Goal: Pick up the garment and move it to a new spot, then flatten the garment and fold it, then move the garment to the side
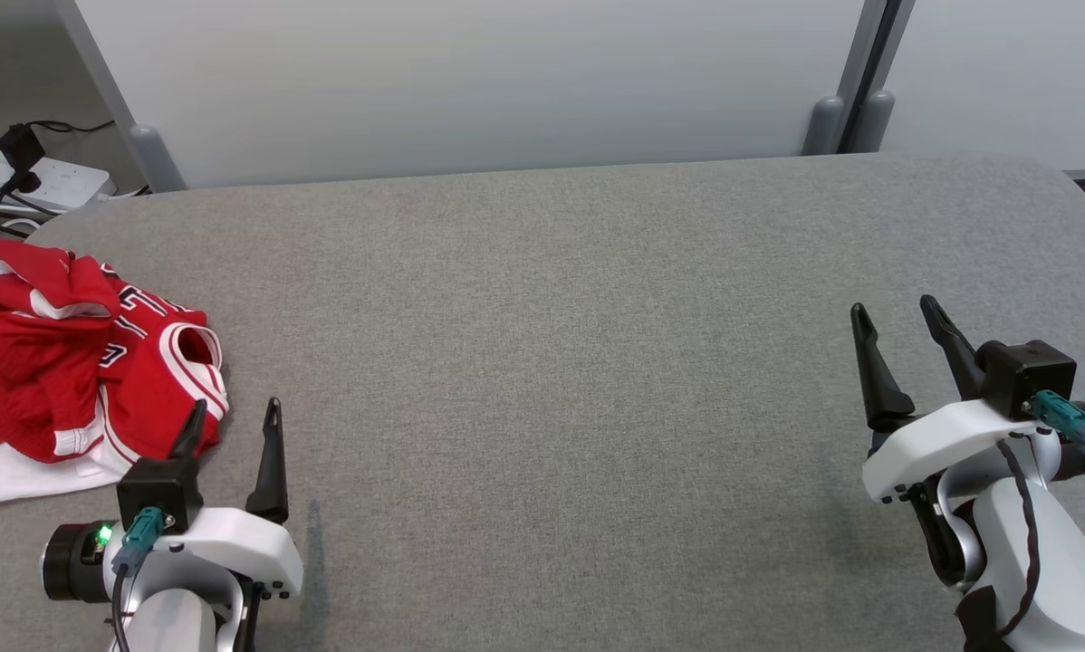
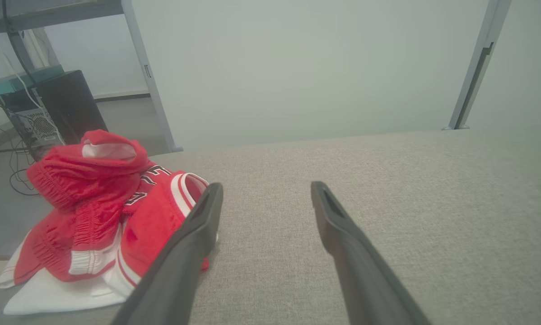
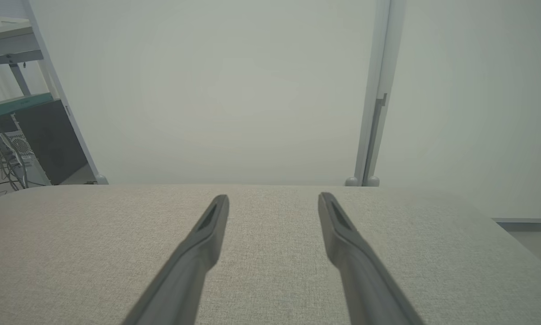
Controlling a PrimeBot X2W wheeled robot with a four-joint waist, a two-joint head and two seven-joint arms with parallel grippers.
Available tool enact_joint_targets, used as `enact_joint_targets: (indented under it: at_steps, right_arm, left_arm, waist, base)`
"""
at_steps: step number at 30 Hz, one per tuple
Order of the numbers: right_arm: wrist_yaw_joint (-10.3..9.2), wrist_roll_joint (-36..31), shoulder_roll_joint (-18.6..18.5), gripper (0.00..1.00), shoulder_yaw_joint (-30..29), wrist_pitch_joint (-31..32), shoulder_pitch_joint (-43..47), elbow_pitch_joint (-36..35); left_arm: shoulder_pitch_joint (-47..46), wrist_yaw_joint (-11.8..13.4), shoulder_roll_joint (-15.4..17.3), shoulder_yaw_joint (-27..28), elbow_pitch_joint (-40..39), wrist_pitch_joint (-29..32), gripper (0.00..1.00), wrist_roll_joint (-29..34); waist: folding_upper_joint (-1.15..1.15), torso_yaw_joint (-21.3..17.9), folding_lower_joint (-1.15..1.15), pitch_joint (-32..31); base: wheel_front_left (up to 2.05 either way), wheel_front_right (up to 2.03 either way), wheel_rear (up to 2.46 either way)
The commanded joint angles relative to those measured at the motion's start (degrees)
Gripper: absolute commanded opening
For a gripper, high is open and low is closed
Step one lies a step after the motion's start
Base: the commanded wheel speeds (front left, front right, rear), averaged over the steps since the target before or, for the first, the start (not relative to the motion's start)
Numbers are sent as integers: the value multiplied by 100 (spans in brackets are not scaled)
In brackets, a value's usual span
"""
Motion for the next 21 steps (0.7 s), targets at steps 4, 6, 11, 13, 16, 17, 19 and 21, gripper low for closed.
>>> enact_joint_targets:
  at_steps: [4,6,11,13,16,17,19,21]
  right_arm:
    - [41,-64,-38,100,92,-79,-77,-281]
    - [41,-86,-31,100,52,-79,-28,-355]
    - [41,-111,-26,100,-38,-79,51,-480]
    - [41,-124,-19,100,-67,-79,66,-511]
    - [41,-143,-11,100,-96,-79,75,-528]
    - [41,-148,-12,100,-104,-79,73,-526]
    - [41,-156,-5,100,-123,-79,71,-511]
    - [41,-166,-1,100,-143,-79,68,-500]
  left_arm:
    - [-217,98,83,228,-335,-75,100,20]
    - [-200,97,71,247,-397,-75,100,8]
    - [-176,85,55,304,-448,-75,100,-4]
    - [-170,74,52,327,-457,-75,100,-4]
    - [-177,54,51,349,-445,-75,100,9]
    - [-181,50,50,355,-440,-75,100,12]
    - [-189,41,46,364,-426,-75,100,16]
    - [-196,34,43,369,-413,-75,100,24]
  waist:
    - [0,24,0,24]
    - [0,31,0,36]
    - [0,24,0,55]
    - [0,16,0,58]
    - [0,4,0,62]
    - [0,2,0,64]
    - [0,-1,0,65]
    - [0,0,0,68]
  base:
    - [0,0,0]
    - [0,0,0]
    - [0,0,0]
    - [0,0,0]
    - [0,0,0]
    - [0,0,0]
    - [0,0,0]
    - [0,0,0]
